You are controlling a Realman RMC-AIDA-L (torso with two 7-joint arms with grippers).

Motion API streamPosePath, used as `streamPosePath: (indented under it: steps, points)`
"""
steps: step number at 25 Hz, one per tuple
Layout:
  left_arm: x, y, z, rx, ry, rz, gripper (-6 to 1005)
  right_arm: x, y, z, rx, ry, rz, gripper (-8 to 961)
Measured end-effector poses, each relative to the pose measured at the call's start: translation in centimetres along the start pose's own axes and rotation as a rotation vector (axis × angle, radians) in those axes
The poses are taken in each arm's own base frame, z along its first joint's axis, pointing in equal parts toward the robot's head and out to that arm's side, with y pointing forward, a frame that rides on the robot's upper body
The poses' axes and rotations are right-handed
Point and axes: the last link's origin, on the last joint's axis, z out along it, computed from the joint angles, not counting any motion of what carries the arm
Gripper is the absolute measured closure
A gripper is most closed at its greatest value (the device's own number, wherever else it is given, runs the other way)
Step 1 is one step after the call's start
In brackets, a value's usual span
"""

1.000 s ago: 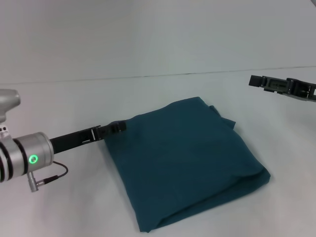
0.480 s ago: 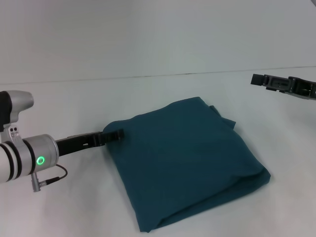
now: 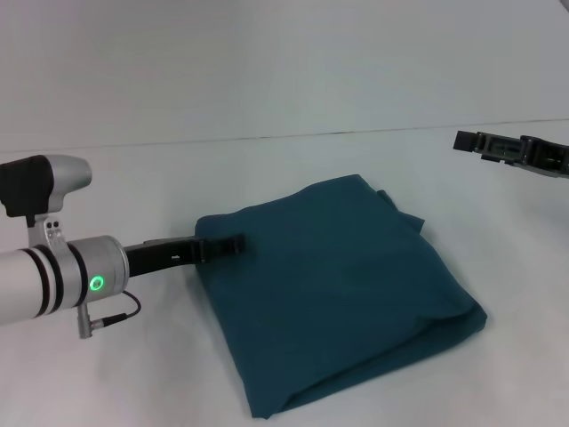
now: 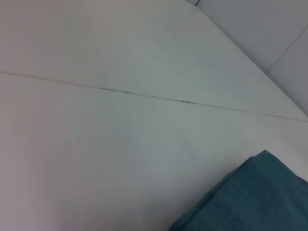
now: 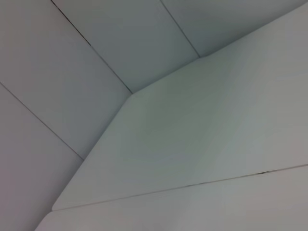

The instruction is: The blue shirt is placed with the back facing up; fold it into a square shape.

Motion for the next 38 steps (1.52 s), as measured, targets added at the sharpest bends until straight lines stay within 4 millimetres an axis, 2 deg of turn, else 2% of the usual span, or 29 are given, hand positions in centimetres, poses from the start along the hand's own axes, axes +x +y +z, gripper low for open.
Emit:
streamPosePath:
  steps: [7, 13, 18, 29, 32, 36, 38]
  points:
    - [0.2, 0.1, 0.1, 0.004, -0.001, 0.032, 140, 0.0, 0.0, 0.0, 0.001, 0.001, 0.001, 27]
    - [0.4, 0.1, 0.2, 0.012, -0.003, 0.062, 350, 0.0, -0.1, 0.0, 0.004, -0.001, 0.001, 28]
    - [0.7, 0.0, 0.2, 0.02, 0.003, 0.065, 582, 0.1, -0.1, 0.1, 0.008, -0.001, 0.005, 28]
    - [1.4, -0.3, 0.2, 0.038, 0.011, 0.081, 825, 0.8, 0.1, 0.6, -0.003, 0.005, 0.015, 34]
    - [1.8, -0.5, 0.0, 0.048, 0.013, 0.091, 951, 1.0, 0.3, 0.8, -0.007, 0.007, 0.017, 34]
    - [3.1, -1.1, -0.3, 0.075, 0.032, 0.113, 944, 1.4, 0.4, 1.1, -0.014, 0.01, 0.021, 34]
    - [3.1, -1.1, -0.3, 0.075, 0.032, 0.113, 941, 1.7, 0.5, 1.2, -0.017, 0.011, 0.023, 34]
